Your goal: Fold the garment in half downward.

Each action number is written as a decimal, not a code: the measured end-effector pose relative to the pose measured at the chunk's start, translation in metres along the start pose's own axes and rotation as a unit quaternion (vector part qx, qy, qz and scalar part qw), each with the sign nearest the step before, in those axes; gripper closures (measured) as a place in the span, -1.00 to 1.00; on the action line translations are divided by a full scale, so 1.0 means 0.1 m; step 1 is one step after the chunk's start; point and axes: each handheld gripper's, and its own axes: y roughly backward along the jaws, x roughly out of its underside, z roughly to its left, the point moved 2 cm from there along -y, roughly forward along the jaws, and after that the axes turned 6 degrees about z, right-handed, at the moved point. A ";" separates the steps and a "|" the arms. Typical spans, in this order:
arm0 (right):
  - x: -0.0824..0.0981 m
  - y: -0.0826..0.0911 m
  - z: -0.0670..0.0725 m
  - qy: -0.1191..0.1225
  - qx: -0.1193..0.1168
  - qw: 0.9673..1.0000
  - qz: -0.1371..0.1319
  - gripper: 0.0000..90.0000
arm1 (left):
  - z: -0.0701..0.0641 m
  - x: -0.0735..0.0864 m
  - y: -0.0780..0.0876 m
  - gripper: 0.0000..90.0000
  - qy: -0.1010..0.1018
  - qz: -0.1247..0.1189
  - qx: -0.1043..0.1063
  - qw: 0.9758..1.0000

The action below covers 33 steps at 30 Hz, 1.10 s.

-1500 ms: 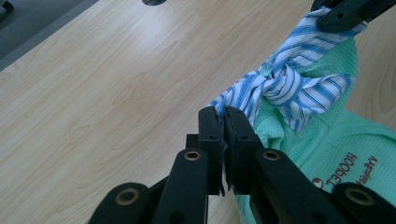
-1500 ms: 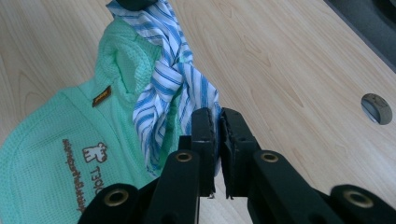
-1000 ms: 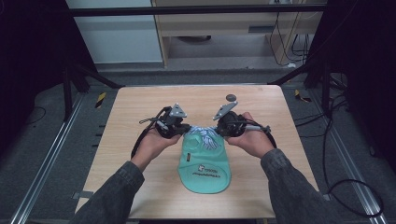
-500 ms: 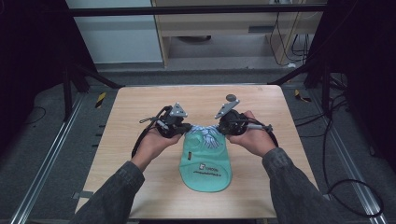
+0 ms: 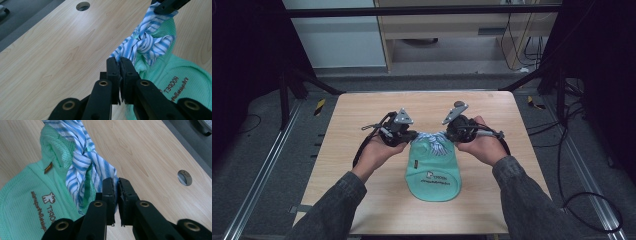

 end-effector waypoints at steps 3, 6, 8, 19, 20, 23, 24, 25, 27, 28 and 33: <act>-0.02 0.00 -0.01 0.002 0.002 1.000 0.001 0.87 | 0.01 -0.01 0.02 0.93 0.000 -0.001 -0.002 1.000; -0.04 -0.02 -0.03 0.000 0.005 1.000 0.001 0.87 | 0.01 -0.01 0.03 0.93 -0.002 0.000 -0.003 1.000; -0.05 -0.02 -0.03 0.000 0.004 1.000 0.001 0.87 | 0.02 -0.02 0.03 0.93 -0.002 0.000 -0.004 1.000; -0.09 -0.04 -0.05 -0.001 0.007 1.000 0.001 0.87 | 0.13 -0.10 0.00 0.93 -0.003 0.006 -0.007 1.000; -0.09 -0.04 -0.05 -0.001 0.005 1.000 0.002 0.87 | 0.14 -0.10 -0.01 0.93 -0.003 0.007 -0.008 1.000; -0.09 -0.04 -0.06 -0.003 0.007 1.000 -0.002 0.87 | 0.16 -0.10 -0.04 0.93 -0.002 0.005 -0.012 1.000; -0.08 -0.04 -0.07 -0.004 0.008 1.000 -0.002 0.87 | 0.16 -0.10 -0.05 0.93 -0.003 0.004 -0.013 1.000; -0.08 -0.05 -0.07 -0.004 0.006 1.000 -0.003 0.87 | 0.17 -0.10 -0.07 0.93 -0.002 0.004 -0.012 1.000; -0.06 -0.07 -0.07 -0.006 0.005 1.000 -0.002 0.87 | 0.18 -0.10 -0.11 0.93 -0.004 0.006 -0.009 1.000; -0.06 -0.08 -0.08 -0.005 0.005 1.000 -0.001 0.87 | 0.19 -0.10 -0.12 0.93 -0.004 0.005 -0.010 1.000; -0.06 -0.12 -0.16 -0.018 0.005 1.000 -0.004 0.87 | 0.25 -0.19 -0.15 0.93 -0.011 0.007 -0.018 1.000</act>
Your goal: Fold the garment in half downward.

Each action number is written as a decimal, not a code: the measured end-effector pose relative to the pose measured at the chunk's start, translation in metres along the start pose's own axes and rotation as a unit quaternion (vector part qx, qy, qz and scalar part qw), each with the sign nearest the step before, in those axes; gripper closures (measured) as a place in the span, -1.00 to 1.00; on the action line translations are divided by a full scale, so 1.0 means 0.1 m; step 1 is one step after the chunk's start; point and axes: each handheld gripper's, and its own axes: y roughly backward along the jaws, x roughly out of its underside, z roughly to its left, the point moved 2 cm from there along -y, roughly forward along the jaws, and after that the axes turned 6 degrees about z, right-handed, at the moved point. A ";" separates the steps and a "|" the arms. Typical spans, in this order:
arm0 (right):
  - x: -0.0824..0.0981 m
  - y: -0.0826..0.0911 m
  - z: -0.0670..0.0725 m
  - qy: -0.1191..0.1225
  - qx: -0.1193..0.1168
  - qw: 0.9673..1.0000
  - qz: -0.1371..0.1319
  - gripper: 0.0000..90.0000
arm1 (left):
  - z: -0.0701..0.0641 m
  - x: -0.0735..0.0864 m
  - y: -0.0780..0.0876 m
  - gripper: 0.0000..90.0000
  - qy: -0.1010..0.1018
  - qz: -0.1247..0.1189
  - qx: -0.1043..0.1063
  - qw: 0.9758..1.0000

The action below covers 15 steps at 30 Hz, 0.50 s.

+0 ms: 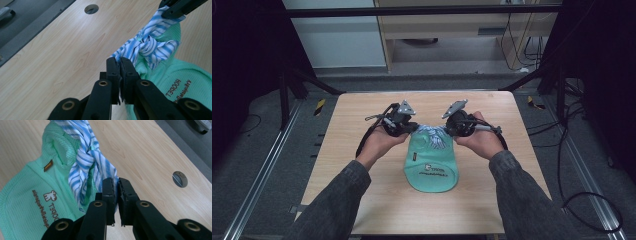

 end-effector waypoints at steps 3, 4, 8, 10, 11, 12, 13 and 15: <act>-0.02 -0.03 -0.05 -0.009 0.000 1.000 -0.002 0.87 | 0.05 -0.03 -0.04 0.92 0.005 0.002 -0.001 1.000; -0.02 -0.04 -0.06 -0.008 -0.001 1.000 0.000 0.87 | 0.05 -0.03 -0.06 0.92 0.006 0.003 -0.001 1.000; -0.02 -0.07 -0.05 -0.005 -0.001 1.000 0.004 0.87 | 0.05 -0.03 -0.08 0.93 -0.004 0.008 -0.008 1.000; -0.03 -0.07 -0.08 -0.008 0.002 1.000 0.003 0.87 | 0.06 -0.04 -0.08 0.92 -0.003 0.007 -0.014 1.000; -0.04 -0.07 -0.08 -0.011 0.004 1.000 0.001 0.87 | 0.06 -0.04 -0.09 0.92 -0.001 0.006 -0.016 1.000; -0.05 -0.07 -0.09 -0.013 0.003 1.000 -0.002 0.87 | 0.06 -0.04 -0.09 0.92 -0.001 0.007 -0.018 1.000; -0.05 -0.08 -0.09 -0.013 0.002 1.000 -0.003 0.87 | 0.05 -0.03 -0.09 0.92 -0.002 0.005 -0.018 1.000; -0.02 -0.08 -0.08 -0.010 0.001 1.000 0.000 0.87 | 0.01 -0.01 -0.09 0.92 -0.007 0.003 -0.016 1.000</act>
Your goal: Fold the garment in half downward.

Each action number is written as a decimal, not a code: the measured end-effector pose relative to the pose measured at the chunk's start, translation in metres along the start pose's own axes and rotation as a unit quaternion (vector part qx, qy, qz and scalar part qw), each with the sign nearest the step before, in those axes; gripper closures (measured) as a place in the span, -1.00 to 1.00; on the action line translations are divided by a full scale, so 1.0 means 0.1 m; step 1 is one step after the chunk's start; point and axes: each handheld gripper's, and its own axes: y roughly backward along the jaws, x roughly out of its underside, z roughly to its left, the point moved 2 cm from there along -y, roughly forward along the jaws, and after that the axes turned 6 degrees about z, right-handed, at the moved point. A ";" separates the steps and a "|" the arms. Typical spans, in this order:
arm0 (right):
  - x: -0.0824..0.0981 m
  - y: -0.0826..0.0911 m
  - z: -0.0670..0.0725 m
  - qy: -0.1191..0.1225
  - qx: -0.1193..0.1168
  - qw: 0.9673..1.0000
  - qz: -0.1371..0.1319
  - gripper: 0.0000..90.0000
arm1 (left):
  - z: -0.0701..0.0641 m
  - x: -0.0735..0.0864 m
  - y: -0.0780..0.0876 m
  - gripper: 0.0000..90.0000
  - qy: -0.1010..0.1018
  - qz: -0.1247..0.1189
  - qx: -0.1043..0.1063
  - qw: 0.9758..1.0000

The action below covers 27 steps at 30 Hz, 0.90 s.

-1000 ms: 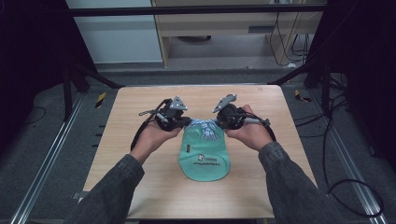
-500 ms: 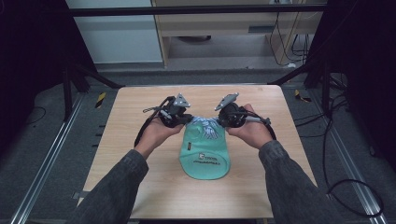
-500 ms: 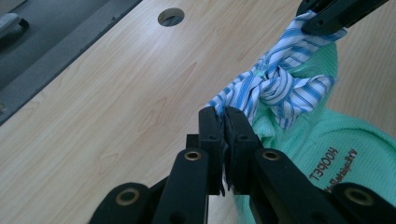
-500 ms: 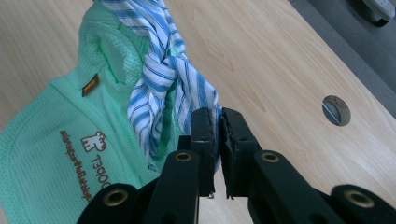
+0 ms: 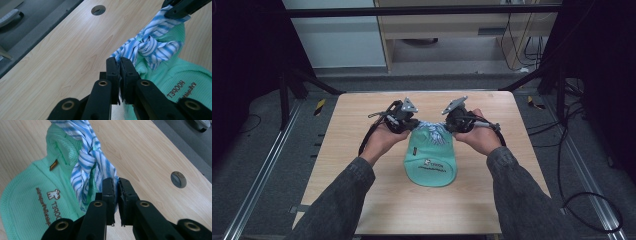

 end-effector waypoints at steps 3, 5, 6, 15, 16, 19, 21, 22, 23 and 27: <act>0.05 -0.01 0.03 0.002 -0.002 1.000 0.001 0.87 | -0.04 0.02 -0.01 0.92 -0.008 0.003 0.000 1.000; 0.08 -0.02 0.05 0.003 -0.001 1.000 0.000 0.87 | -0.07 0.04 -0.01 0.92 -0.011 0.004 -0.002 1.000; 0.09 -0.02 0.06 0.004 -0.002 1.000 0.001 0.87 | -0.07 0.04 -0.01 0.92 -0.011 0.004 -0.002 1.000; 0.15 -0.03 0.14 0.009 -0.005 1.000 -0.002 0.87 | -0.16 0.12 0.00 0.92 -0.015 0.004 0.000 1.000; 0.16 -0.03 0.16 0.010 -0.007 1.000 -0.003 0.87 | -0.17 0.14 0.01 0.92 -0.013 0.002 0.002 1.000; 0.17 -0.03 0.17 0.012 -0.009 1.000 -0.003 0.87 | -0.18 0.16 0.02 0.92 -0.012 0.002 0.002 1.000; 0.18 -0.02 0.18 0.012 -0.009 1.000 -0.004 0.87 | -0.20 0.18 0.03 0.92 -0.011 -0.002 0.004 1.000; 0.18 -0.02 0.19 0.014 -0.010 1.000 -0.004 0.87 | -0.21 0.19 0.03 0.92 -0.011 -0.003 0.004 1.000; 0.19 -0.01 0.20 0.014 -0.011 1.000 -0.005 0.87 | -0.22 0.20 0.03 0.92 -0.010 -0.004 0.005 1.000; 0.21 -0.01 0.24 0.016 -0.013 1.000 -0.008 0.87 | -0.25 0.24 0.06 0.92 0.000 -0.007 0.007 1.000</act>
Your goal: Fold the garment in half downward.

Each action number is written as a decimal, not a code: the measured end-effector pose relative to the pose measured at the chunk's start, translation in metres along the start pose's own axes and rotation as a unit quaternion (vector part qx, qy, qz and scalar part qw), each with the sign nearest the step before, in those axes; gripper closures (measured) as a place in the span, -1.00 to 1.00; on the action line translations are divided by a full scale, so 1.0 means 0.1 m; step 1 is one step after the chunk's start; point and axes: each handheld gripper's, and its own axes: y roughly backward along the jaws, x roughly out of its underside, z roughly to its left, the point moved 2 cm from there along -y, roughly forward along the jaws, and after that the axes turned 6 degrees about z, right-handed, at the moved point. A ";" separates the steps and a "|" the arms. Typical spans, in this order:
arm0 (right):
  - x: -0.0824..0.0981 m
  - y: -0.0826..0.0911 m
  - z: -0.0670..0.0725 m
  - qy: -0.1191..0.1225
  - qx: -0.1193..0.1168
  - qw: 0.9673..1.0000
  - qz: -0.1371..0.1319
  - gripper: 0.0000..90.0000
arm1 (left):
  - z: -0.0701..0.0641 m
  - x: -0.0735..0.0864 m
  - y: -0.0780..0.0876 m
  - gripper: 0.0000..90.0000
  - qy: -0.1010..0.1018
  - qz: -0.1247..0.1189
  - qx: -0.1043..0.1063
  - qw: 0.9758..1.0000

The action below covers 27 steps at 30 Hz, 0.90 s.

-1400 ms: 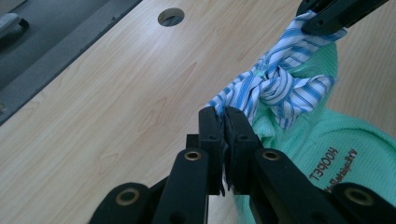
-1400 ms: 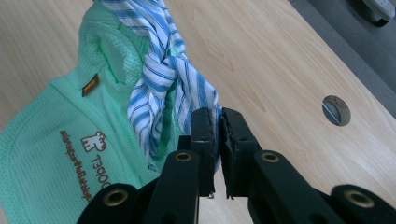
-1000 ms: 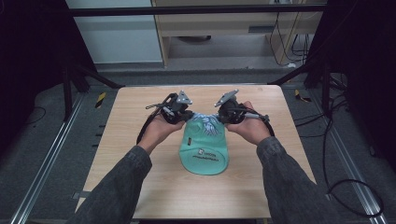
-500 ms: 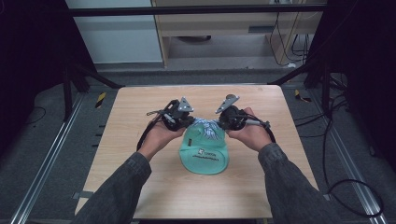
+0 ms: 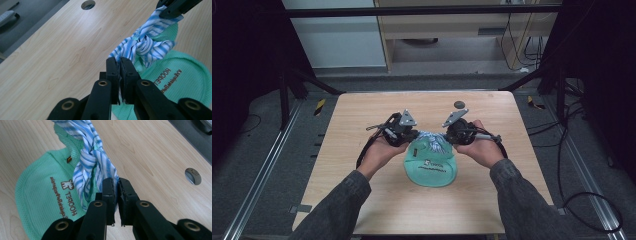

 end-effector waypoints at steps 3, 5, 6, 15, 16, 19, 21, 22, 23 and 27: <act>0.03 0.00 0.04 0.003 -0.002 1.000 -0.002 0.87 | -0.03 0.02 0.02 0.92 -0.001 -0.002 0.000 1.000; 0.03 0.00 0.05 0.001 -0.001 1.000 -0.004 0.87 | -0.05 0.03 0.03 0.92 -0.001 -0.004 0.000 1.000; 0.04 0.00 0.06 0.002 -0.001 1.000 -0.003 0.87 | -0.06 0.04 0.03 0.92 0.001 -0.008 0.000 1.000; 0.14 0.02 0.18 0.011 -0.008 1.000 -0.009 0.87 | -0.16 0.12 0.05 0.92 0.005 -0.015 0.003 1.000; 0.15 0.01 0.19 0.010 -0.009 1.000 -0.008 0.87 | -0.16 0.13 0.05 0.92 0.005 -0.015 0.003 1.000; 0.18 0.01 0.22 0.012 -0.011 1.000 -0.008 0.87 | -0.20 0.17 0.05 0.91 0.005 -0.018 0.004 1.000; 0.20 0.01 0.24 0.010 -0.011 1.000 -0.009 0.87 | -0.22 0.18 0.06 0.91 0.008 -0.021 0.006 1.000; 0.20 0.00 0.25 0.011 -0.013 1.000 -0.011 0.87 | -0.23 0.19 0.06 0.91 0.005 -0.021 0.007 1.000; 0.21 0.00 0.26 0.011 -0.013 1.000 -0.008 0.87 | -0.23 0.19 0.07 0.91 0.005 -0.021 0.005 1.000; 0.23 -0.01 0.29 0.014 -0.014 1.000 -0.008 0.87 | -0.26 0.23 0.09 0.91 0.006 -0.023 0.007 1.000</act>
